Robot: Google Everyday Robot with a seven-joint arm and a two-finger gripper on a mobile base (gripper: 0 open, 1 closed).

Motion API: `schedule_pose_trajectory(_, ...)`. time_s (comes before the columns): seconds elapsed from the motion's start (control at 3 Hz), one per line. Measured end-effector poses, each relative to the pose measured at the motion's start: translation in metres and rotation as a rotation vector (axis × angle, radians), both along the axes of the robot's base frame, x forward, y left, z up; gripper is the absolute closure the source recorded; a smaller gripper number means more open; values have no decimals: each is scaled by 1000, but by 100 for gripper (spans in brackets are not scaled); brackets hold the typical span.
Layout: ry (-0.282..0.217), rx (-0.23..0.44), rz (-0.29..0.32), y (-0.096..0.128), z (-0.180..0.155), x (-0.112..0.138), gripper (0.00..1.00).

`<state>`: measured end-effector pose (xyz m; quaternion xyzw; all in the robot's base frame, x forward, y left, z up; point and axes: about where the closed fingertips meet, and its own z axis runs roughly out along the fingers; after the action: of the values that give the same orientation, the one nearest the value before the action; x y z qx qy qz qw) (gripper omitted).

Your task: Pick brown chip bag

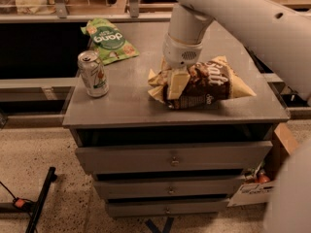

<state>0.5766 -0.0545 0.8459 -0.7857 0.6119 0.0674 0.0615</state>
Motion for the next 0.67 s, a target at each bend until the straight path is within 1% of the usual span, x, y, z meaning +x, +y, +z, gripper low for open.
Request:
schedule_pose_trajectory(0.33,1,3,0,-3,1,4,100)
schedule_pose_trajectory(0.67,-20,33,-4,-18,12,25,100)
